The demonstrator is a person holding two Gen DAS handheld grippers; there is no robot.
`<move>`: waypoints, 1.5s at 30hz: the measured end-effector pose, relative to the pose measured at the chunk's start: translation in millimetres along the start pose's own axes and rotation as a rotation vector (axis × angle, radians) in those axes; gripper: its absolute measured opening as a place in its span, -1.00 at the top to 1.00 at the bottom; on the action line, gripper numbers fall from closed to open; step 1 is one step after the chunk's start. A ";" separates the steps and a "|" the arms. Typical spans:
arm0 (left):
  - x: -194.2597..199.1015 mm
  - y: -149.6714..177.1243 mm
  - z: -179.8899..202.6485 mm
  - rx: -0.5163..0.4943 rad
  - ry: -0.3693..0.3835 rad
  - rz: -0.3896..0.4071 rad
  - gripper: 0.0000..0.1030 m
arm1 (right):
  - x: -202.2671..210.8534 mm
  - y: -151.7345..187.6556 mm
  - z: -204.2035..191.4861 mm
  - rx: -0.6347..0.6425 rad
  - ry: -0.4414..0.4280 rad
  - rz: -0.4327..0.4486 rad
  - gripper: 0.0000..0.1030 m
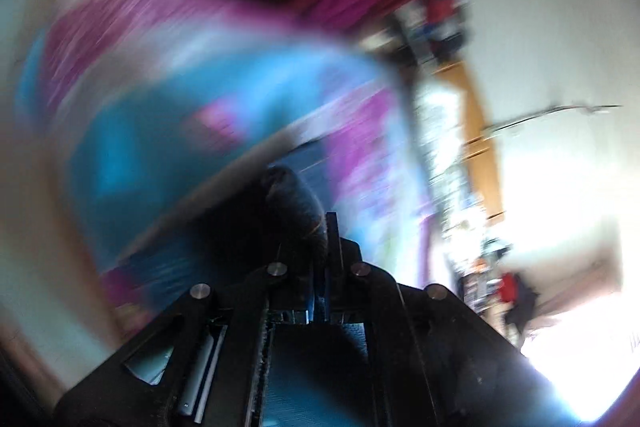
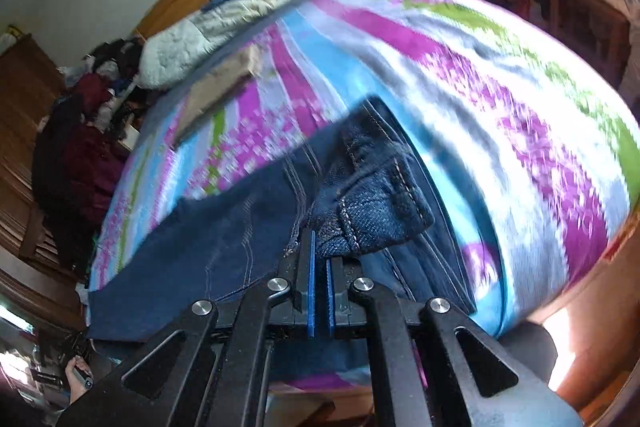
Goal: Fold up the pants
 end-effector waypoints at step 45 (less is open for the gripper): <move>10.5 6.5 -30.3 -0.097 -0.144 0.040 0.86 | 4.1 65.0 48.5 -0.056 0.110 -0.087 0.90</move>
Point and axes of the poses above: each gripper's, at about its wrist camera, not at the fingertips, and x roughly against the way its jaws point, z to its right, y to its underside, the point moved 2 cm from there along -x, roughly the way its jaws point, and after that the axes turned 3 degrees about x, right-handed, at the moved point
